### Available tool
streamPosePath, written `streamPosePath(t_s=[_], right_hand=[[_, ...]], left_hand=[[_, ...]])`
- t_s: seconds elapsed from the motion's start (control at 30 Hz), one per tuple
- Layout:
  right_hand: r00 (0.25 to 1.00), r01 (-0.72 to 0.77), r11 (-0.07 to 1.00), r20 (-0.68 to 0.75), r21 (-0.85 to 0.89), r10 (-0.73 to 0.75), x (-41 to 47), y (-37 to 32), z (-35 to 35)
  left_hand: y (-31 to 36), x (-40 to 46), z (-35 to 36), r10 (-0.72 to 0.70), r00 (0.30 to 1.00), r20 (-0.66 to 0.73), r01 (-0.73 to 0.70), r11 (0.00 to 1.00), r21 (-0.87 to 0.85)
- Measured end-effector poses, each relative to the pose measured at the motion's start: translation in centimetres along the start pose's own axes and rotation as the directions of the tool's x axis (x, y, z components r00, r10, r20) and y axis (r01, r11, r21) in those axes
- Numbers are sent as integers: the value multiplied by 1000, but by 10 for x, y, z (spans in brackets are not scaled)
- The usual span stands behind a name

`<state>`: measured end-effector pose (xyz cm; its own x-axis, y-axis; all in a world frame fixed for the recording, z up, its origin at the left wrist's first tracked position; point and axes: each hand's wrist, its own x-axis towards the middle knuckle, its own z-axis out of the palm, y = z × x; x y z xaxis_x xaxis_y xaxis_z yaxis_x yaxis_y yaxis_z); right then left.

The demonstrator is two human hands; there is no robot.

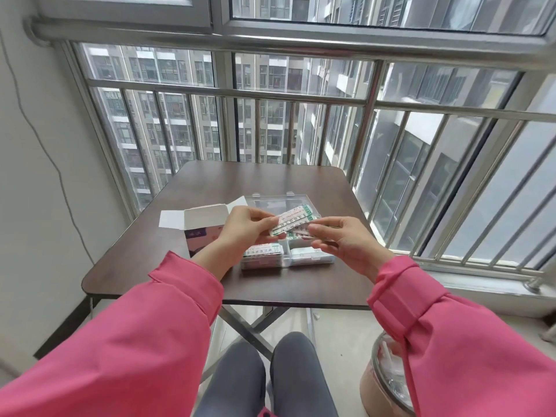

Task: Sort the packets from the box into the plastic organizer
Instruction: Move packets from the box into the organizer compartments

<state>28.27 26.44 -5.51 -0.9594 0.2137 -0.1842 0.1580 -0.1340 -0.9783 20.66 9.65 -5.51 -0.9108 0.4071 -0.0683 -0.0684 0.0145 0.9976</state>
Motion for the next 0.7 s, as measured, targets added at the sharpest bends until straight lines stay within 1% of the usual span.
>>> streamPosePath(t_s=[0.07, 0.2, 0.3, 0.37, 0.47, 0.5, 0.6, 0.63, 0.7], right_hand=[[1000, -9, 998, 3, -63, 9, 2, 1, 0], [1000, -2, 992, -10, -123, 1, 5, 2, -2], [999, 33, 998, -34, -46, -35, 7, 2, -7], [998, 61, 997, -26, -46, -62, 6, 1, -11], [996, 76, 984, -36, -159, -83, 6, 0, -18], [995, 74, 983, -54, -169, -84, 7, 0, -20], [990, 70, 991, -113, -113, -83, 10, 0, -25], [991, 74, 993, -104, -96, -84, 10, 0, -26], [996, 79, 991, -42, -109, -84, 10, 1, -29]], left_hand=[[-1, 2, 1, -33, 999, 9, 33, 999, -1], [-7, 7, 2, -102, 995, -1, 102, 992, 76], [-9, 9, 2, -127, 992, 10, 126, 990, 60], [-10, 9, 4, -128, 991, 25, 127, 991, 35], [-10, 8, 9, -104, 994, 46, 104, 995, -4], [-10, 8, 11, -98, 994, 46, 98, 995, -18], [-12, 11, 19, -105, 993, 55, 108, 993, -48], [-11, 11, 23, -111, 992, 64, 114, 992, -48], [-11, 13, 30, -114, 989, 90, 118, 992, -42]])
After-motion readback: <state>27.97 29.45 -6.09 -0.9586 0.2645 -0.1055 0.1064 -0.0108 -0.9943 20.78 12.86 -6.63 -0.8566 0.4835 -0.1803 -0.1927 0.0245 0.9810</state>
